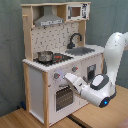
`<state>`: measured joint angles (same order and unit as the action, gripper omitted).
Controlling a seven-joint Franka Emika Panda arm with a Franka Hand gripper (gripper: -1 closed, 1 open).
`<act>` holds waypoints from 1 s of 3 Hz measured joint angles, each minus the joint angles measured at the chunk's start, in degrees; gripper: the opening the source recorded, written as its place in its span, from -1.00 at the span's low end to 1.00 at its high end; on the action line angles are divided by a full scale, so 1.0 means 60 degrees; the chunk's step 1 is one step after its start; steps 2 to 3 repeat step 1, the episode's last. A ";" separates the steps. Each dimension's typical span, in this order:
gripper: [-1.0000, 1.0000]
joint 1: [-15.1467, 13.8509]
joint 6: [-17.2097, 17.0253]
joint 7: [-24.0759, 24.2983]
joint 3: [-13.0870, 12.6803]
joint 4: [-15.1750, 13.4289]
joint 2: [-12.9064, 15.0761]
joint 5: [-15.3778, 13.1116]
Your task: Play with the kitchen
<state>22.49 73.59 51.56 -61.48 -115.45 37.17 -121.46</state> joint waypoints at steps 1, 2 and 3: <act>1.00 -0.0009 -0.0698 -0.0048 -0.0375 -0.0417 -0.0002 0.0337; 1.00 -0.0009 -0.0698 -0.0048 -0.0375 -0.0417 -0.0002 0.0337; 1.00 -0.0009 -0.0698 -0.0048 -0.0375 -0.0417 -0.0002 0.0337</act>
